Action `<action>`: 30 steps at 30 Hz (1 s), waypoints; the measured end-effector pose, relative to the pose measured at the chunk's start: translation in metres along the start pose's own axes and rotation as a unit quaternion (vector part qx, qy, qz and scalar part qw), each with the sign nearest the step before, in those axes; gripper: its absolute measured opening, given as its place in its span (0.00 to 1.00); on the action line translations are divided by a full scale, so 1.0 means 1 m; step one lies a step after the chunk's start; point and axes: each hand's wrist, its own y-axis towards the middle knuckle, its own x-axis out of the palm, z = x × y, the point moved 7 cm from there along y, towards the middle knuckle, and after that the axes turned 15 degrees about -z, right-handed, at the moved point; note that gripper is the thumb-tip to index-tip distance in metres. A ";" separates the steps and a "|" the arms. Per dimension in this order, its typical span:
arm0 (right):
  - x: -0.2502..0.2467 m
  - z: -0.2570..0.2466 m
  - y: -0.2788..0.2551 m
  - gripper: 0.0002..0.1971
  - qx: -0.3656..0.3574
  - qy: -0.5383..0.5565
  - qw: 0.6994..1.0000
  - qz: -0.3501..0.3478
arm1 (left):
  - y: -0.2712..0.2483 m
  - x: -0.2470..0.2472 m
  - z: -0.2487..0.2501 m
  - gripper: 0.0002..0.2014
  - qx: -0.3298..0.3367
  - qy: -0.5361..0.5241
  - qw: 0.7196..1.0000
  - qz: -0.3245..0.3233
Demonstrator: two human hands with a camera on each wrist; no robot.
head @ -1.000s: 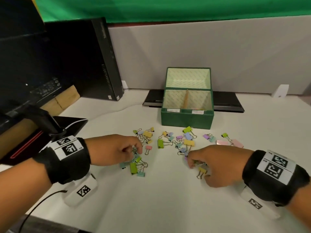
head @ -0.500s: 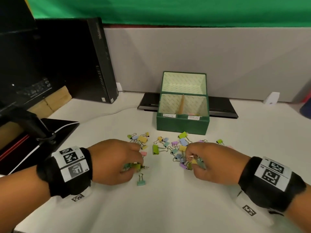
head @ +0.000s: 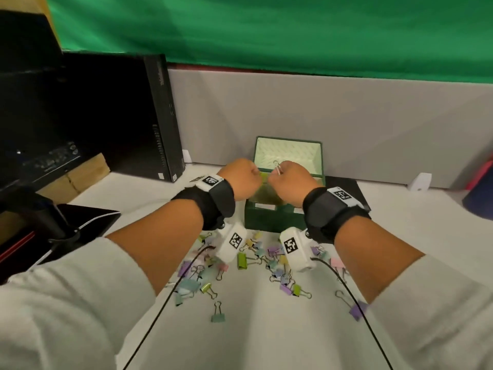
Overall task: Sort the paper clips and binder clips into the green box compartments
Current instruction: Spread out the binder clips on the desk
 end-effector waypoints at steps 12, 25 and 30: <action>-0.010 0.035 -0.094 0.06 -0.104 -0.127 0.983 -0.084 | -0.050 -0.006 -0.019 0.10 0.092 0.123 0.988 -0.019; 0.020 0.122 -0.191 0.18 -0.015 -0.297 0.933 -0.205 | -0.155 0.052 -0.160 0.32 -0.020 0.197 0.956 -0.214; 0.035 0.127 -0.185 0.05 -0.035 -0.256 0.938 -0.231 | -0.153 0.057 -0.143 0.14 -0.005 0.218 0.961 -0.170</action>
